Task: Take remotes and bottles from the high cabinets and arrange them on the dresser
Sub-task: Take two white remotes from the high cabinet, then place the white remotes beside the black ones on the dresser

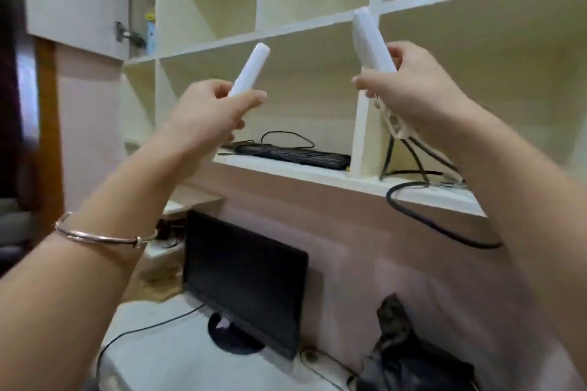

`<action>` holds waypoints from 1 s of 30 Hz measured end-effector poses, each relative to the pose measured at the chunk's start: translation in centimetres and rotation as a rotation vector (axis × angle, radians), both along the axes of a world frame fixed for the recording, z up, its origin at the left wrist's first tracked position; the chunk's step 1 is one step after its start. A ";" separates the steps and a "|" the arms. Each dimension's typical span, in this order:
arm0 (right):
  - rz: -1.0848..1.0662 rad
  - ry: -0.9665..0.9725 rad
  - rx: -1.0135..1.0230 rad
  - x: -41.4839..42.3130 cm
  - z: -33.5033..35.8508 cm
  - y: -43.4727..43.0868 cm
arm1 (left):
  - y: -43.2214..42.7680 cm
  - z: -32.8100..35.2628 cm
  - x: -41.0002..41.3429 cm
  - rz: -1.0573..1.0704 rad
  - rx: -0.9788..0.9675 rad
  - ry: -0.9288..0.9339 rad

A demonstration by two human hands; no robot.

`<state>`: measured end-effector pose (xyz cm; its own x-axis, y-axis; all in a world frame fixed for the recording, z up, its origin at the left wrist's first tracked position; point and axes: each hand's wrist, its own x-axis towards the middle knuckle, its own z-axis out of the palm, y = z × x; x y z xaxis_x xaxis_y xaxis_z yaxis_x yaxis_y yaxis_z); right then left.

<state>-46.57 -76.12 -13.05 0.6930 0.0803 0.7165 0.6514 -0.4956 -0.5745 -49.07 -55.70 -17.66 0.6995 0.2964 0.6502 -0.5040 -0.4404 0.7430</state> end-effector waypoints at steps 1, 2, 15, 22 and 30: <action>0.056 0.046 -0.007 -0.4 -2.1 1.0 | 1.1 -2.3 -1.7 0.055 -0.021 0.047; 0.109 0.094 -0.024 -0.8 -4.2 2.1 | 2.1 -4.7 -3.6 0.115 -0.042 0.097; 0.754 0.742 -0.498 -15.5 -37.7 15.1 | 7.3 -35.2 -38.7 0.952 -0.484 0.784; 1.042 0.942 -0.904 -29.5 -50.1 19.0 | 0.2 -45.1 -56.4 1.249 -0.862 1.008; 1.272 0.871 -1.213 -44.8 -56.6 26.2 | -3.4 -51.7 -70.6 1.519 -1.247 0.936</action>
